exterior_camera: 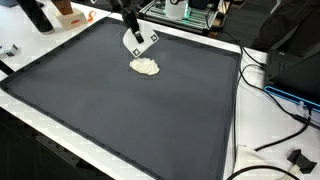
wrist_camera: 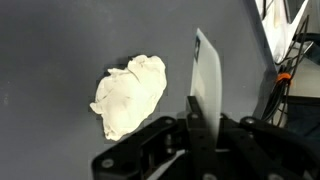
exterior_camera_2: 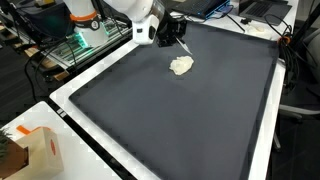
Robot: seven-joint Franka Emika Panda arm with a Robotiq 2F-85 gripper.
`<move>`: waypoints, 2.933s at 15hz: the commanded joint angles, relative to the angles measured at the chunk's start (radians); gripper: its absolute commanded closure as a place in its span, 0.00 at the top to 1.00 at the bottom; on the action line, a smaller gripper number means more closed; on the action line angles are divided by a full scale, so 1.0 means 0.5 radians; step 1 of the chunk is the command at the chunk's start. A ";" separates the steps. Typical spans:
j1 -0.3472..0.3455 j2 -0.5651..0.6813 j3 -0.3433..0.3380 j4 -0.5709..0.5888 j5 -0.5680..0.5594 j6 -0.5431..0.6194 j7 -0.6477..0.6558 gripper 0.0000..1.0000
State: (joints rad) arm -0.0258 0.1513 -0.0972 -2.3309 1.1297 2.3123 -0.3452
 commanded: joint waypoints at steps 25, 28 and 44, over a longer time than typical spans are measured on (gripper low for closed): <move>0.100 -0.283 0.109 -0.192 -1.461 0.470 2.075 0.01; 0.093 -0.344 0.129 -0.190 -1.782 0.425 2.276 0.01; 0.088 -0.573 0.294 -0.102 -2.295 -0.041 2.298 0.01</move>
State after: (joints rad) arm 0.0203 -0.1046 0.0362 -2.3795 0.0114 2.3404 0.8295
